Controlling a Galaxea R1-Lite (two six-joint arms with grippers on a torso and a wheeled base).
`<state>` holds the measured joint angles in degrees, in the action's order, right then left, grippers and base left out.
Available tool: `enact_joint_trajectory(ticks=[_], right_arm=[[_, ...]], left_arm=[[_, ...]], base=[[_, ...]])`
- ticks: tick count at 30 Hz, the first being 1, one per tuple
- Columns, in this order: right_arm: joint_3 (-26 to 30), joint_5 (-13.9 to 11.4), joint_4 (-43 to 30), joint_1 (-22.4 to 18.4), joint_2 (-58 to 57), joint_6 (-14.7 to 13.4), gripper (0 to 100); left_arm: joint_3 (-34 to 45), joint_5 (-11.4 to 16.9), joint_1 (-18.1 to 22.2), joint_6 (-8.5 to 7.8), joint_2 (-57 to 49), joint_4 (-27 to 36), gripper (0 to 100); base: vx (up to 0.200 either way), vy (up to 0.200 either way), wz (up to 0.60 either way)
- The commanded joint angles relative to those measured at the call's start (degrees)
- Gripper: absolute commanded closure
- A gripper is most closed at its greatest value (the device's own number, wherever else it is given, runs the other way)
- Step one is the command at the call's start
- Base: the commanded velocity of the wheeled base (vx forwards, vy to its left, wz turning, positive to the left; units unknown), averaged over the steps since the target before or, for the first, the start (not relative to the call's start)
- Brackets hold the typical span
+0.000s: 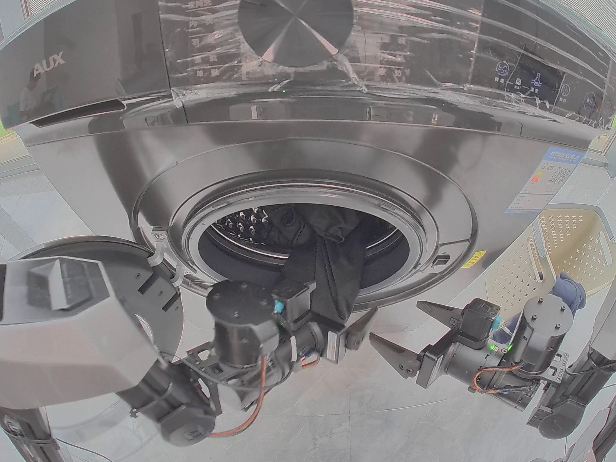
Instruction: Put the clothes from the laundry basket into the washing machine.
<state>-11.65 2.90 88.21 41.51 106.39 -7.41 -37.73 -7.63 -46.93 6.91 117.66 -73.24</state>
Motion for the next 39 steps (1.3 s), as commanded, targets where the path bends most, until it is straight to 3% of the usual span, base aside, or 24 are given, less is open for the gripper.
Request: enact_joint_trajectory(ticks=[1, 9, 14, 17, 19, 22, 25, 32, 39], right_arm=[[3.7, -0.1, -0.1, -0.2, -6.7, 0.4, 0], [8.3, 0.6, -0.7, -2.7, -13.0, 0.6, 0], [11.7, 0.7, -2.6, -7.0, -17.4, 0.1, 0], [11.7, 1.3, -5.1, -8.5, -20.8, 0.6, 0], [11.7, 2.7, -9.6, -8.6, -25.7, 1.2, 0], [11.7, 4.6, -16.0, -8.7, -31.9, 1.3, 0], [11.7, 5.2, -22.9, -9.6, -39.2, 1.2, 0], [11.7, 4.8, -35.9, -15.8, -51.0, 0.9, 0], [11.7, 4.1, -53.1, -21.5, -68.2, 1.9, 0]], left_arm=[[16.0, 2.2, -2.9, 0.21, -16.1, -4.5, 0], [26.9, 1.7, -3.6, -0.14, -28.0, -4.7, 0], [32.1, 1.5, -2.7, -0.32, -35.4, -4.3, 0], [33.8, 0.2, -2.2, -1.55, -38.0, -4.2, 0], [35.4, -1.8, 1.8, -3.84, -42.1, -3.3, 0], [37.7, -1.3, 7.4, -4.71, -45.7, -1.9, 0], [37.7, -1.1, 10.8, -3.75, -49.9, 3.6, 0], [37.7, -1.5, 12.0, -3.57, -65.9, 18.3, 0], [37.5, -0.5, 17.9, -3.13, -82.3, 34.7, 0]], base=[[0.000, 0.000, 0.00], [0.000, 0.000, 0.00], [-0.080, 0.000, 0.00], [-0.200, 0.000, 0.00], [-0.100, 0.000, 0.00], [0.000, 0.000, 0.00], [-0.067, 0.000, 0.00], [-0.143, 0.000, 0.00], [-0.086, 0.000, 0.00]])
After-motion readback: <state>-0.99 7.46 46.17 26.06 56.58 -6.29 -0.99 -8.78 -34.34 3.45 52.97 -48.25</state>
